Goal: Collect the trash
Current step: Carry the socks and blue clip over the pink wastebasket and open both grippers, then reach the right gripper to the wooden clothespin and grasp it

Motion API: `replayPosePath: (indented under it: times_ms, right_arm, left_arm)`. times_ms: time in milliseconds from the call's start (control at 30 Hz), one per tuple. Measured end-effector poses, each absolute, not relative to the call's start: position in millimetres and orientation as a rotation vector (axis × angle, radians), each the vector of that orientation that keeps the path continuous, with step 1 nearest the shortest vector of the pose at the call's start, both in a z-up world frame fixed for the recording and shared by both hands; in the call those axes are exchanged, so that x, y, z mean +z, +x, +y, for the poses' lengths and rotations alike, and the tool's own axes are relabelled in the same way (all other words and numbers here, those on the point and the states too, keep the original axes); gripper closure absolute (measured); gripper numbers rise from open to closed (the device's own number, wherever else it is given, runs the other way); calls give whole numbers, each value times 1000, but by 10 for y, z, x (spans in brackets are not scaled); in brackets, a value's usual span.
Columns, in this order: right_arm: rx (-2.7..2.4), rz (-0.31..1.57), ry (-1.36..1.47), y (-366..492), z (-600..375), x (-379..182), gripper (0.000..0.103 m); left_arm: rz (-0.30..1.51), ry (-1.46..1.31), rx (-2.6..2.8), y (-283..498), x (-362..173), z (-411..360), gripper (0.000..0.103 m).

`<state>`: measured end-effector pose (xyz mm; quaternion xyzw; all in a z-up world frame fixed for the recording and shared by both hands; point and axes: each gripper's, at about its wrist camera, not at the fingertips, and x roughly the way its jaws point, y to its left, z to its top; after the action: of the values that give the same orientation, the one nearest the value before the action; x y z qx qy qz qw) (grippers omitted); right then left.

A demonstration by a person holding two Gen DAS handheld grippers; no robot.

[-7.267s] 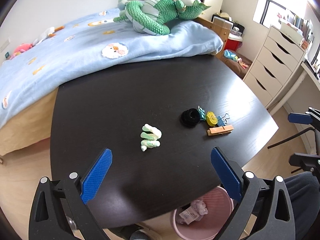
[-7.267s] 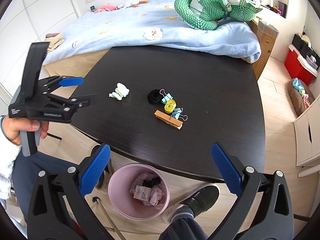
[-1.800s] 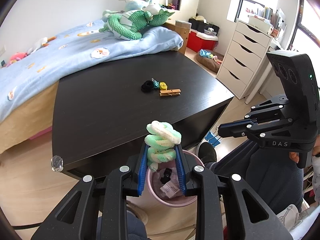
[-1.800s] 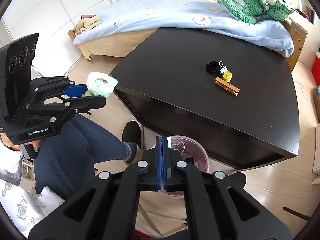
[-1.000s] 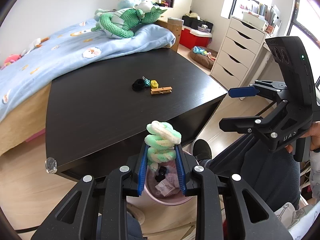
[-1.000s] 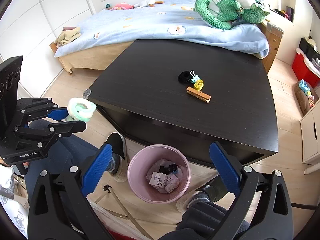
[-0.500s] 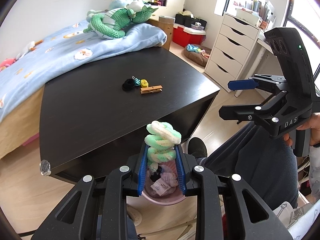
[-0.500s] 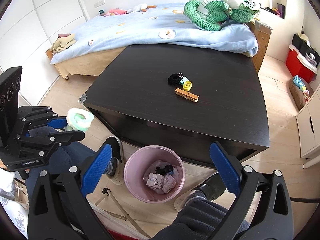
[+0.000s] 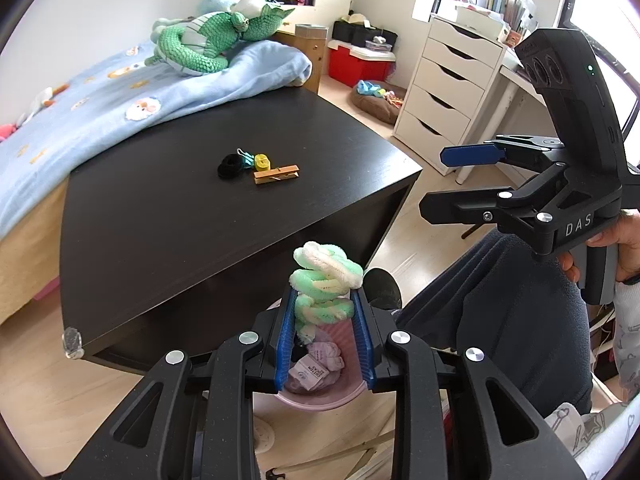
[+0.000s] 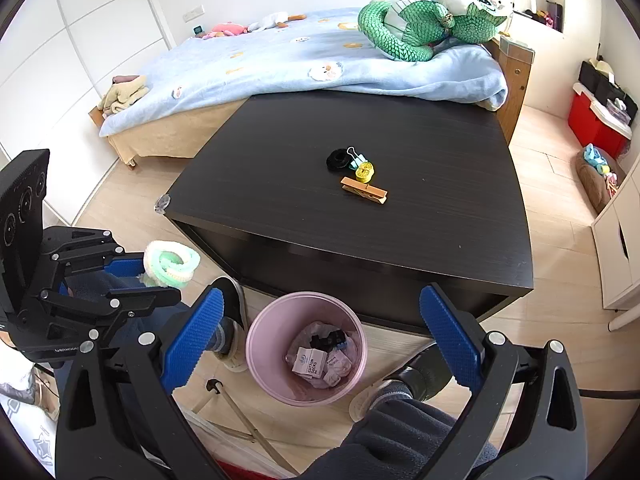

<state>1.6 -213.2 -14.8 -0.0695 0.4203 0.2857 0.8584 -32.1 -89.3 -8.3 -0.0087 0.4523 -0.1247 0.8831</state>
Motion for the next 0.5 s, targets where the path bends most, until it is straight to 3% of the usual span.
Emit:
replayPosePath:
  times_ms: [33, 100, 133, 200, 500]
  right_arm:
    - [600, 883, -144, 17, -2135, -148, 6]
    - [601, 884, -142, 13, -2139, -152, 6]
    - [601, 884, -142, 14, -2139, -152, 6]
    - [602, 887, -139, 13, -2142, -160, 6]
    - [603, 890, -140, 22, -2125, -181, 4]
  left_arm:
    - [948, -19, -262, -304, -102, -893, 66]
    - [945, -26, -263, -305, -119, -893, 43]
    - [944, -34, -267, -302, -125, -886, 39]
    - [929, -42, -255, -305, -119, -868, 16]
    - [887, -78, -150, -309, -69, -703, 8]
